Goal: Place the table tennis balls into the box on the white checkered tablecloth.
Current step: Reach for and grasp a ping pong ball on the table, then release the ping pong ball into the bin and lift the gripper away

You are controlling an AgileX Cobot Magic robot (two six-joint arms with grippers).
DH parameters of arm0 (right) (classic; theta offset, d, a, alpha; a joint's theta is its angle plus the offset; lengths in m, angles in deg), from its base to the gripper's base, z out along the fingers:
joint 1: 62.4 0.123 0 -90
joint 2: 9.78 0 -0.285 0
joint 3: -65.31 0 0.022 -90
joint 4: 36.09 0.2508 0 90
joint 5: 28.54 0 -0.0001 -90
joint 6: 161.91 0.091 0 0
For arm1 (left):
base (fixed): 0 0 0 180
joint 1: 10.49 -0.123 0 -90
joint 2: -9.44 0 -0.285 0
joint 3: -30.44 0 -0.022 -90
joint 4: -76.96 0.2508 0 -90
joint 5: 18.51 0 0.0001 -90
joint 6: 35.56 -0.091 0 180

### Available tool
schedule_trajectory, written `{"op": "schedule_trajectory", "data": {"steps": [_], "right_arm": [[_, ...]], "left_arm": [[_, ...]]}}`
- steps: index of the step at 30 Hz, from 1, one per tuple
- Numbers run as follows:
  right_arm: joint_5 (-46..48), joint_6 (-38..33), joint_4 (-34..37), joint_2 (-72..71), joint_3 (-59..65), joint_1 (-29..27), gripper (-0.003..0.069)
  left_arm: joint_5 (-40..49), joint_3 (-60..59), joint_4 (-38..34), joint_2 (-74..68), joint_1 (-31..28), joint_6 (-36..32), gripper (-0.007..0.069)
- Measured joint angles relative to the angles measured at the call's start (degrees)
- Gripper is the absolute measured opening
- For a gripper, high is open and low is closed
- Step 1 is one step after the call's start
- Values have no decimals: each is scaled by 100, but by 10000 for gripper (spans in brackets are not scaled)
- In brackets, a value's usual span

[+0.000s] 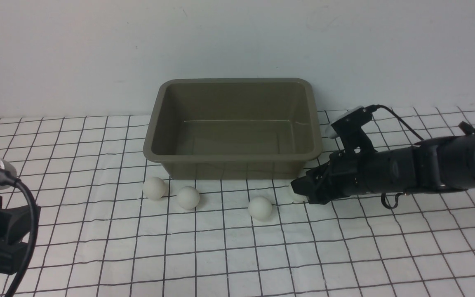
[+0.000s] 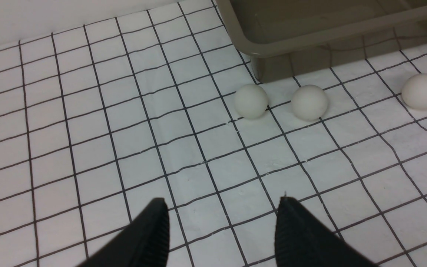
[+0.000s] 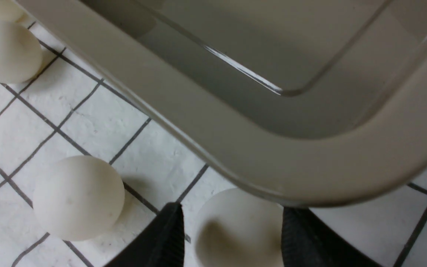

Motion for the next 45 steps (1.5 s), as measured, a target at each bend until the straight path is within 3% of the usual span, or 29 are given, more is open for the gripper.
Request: {"op": "schedule_trajectory", "data": {"steps": [21,34,45], "right_arm": [[212,6,106,335,-42,0,317],[-457,33,-9,-283,-17,0,313],[-623,1242,-1490,-554,-10,0,304]], "left_arm": [[0,0,0,0,0,0,352],[0,0,0,0,0,0,352],[0,0,0,0,0,0,352]]}}
